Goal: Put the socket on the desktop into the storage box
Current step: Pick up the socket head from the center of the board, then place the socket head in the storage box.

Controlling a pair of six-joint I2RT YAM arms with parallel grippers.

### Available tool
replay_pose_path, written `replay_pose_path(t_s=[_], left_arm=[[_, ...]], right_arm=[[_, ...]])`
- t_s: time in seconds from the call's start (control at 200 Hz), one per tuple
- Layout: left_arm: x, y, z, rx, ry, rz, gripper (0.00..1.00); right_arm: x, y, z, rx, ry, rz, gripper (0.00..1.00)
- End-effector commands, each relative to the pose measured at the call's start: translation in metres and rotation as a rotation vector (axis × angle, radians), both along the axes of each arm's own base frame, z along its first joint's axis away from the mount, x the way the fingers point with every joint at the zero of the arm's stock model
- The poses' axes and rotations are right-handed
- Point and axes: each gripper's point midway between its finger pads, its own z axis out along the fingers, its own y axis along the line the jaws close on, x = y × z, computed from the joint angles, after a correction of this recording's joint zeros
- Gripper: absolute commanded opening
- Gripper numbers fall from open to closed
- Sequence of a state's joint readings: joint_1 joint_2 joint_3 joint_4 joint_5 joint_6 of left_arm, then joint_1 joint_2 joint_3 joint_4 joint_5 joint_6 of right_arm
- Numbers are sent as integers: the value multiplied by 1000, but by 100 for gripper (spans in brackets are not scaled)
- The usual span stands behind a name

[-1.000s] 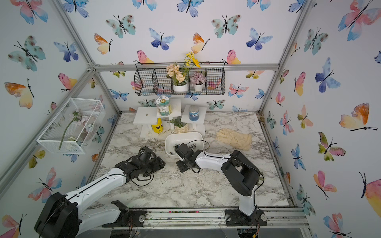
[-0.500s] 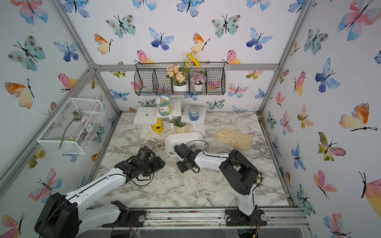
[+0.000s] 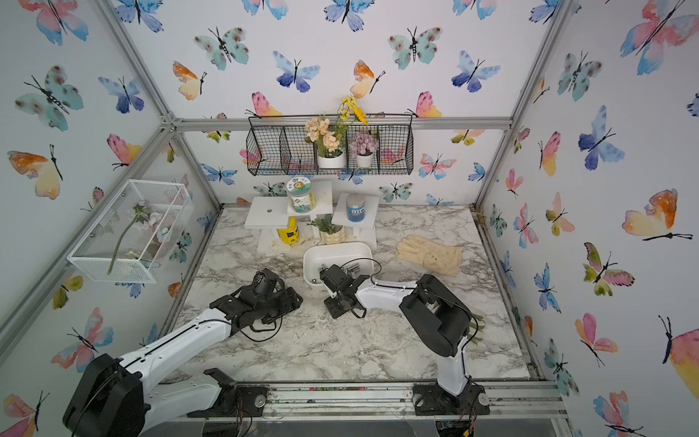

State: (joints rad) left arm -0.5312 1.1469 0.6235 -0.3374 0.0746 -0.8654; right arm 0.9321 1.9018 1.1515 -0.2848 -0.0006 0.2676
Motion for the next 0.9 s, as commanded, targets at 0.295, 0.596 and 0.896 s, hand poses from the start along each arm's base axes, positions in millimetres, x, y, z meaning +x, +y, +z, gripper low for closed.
replay_pose_path(t_s=[0.295,0.596,0.896], left_arm=[[-2,-2,4,-21,7,-6,74],[4,-7,11,-35,-6,-17,73],[12,-17,23,-69,-32,-35,73]], right_arm=[[-7,-9,16,-3,-6,-12,22],[7,-3,64,68,-79,-63,22],[53,-2,102,99,-157,-141,22]])
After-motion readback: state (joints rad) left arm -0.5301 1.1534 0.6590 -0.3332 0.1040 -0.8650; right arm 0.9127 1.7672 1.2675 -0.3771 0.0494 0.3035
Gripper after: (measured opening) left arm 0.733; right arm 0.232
